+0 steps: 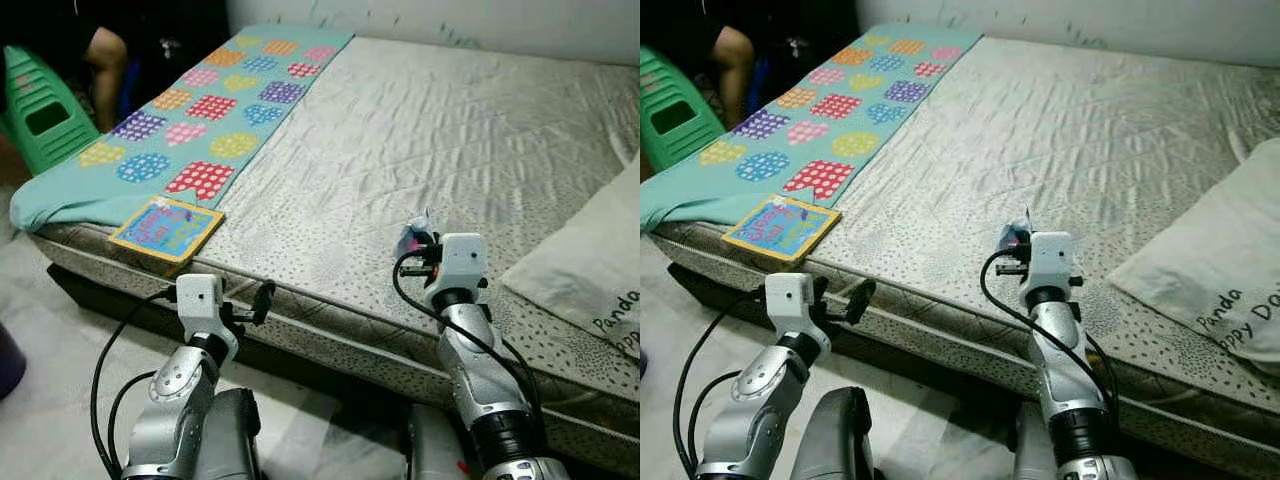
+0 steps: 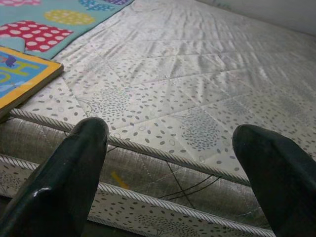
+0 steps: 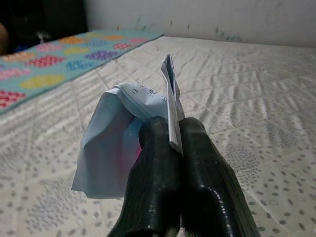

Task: Clean up the room

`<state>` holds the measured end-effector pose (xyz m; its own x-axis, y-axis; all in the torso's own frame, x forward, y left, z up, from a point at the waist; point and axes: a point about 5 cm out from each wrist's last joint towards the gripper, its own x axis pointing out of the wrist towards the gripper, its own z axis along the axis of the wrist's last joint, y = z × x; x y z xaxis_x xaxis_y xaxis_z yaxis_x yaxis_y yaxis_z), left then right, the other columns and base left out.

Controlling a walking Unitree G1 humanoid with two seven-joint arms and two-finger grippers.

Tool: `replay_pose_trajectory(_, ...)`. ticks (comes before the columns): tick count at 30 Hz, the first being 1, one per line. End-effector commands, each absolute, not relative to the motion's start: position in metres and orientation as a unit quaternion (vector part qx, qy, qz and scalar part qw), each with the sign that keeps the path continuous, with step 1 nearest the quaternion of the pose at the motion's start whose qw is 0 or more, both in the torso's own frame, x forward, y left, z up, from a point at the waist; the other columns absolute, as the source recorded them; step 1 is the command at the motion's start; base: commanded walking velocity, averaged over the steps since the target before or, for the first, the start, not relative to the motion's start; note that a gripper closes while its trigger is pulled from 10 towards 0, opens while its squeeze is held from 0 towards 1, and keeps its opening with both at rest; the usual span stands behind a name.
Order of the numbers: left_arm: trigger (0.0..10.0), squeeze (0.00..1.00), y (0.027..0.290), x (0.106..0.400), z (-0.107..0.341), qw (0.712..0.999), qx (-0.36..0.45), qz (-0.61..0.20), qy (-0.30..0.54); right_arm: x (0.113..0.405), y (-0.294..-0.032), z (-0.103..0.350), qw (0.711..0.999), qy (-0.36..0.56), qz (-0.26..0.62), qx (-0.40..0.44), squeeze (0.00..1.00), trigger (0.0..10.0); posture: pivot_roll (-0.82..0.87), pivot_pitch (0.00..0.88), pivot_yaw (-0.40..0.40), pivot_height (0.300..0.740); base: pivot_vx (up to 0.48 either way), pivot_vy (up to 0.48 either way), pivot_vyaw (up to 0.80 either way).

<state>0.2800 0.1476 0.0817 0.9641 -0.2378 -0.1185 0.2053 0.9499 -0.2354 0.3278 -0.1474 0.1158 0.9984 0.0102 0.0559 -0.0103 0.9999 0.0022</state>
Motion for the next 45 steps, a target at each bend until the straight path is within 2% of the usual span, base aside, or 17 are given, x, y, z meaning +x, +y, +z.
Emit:
replay_pose_trajectory(1, 10.0, 0.0, 0.148, 0.283, 0.081, 0.985, -0.11, -0.113, 0.071, 0.327, -0.15, 0.121, 1.0, -0.025, -0.001, 0.014, 0.0, 10.0, -0.15, 0.0, 0.033, 0.56, 0.0, 0.0, -0.57)
replay_pose_trajectory(7, 10.0, 0.0, 0.145, 0.285, 0.08, 0.984, -0.109, -0.12, 0.071, 0.329, -0.153, 0.129, 1.0, -0.028, -0.004, 0.012, 0.0, 10.0, -0.15, 0.0, 0.034, 0.572, 0.0, 0.0, -0.49)
replay_pose_trajectory(32, 10.0, 0.0, 0.146, 0.286, 0.075, 0.985, -0.107, -0.118, 0.07, 0.33, -0.159, 0.131, 1.0, -0.012, -0.002, 0.002, 0.0, 10.0, -0.14, 0.0, 0.025, 0.74, 0.0, 0.0, -0.02)
replay_pose_trajectory(45, 10.0, 0.0, 0.147, 0.284, 0.07, 0.984, -0.113, -0.111, 0.078, 0.329, -0.158, 0.129, 1.0, -0.009, 0.001, -0.002, 0.0, 10.0, -0.14, 0.0, 0.029, 0.74, 0.0, 0.0, 0.0)
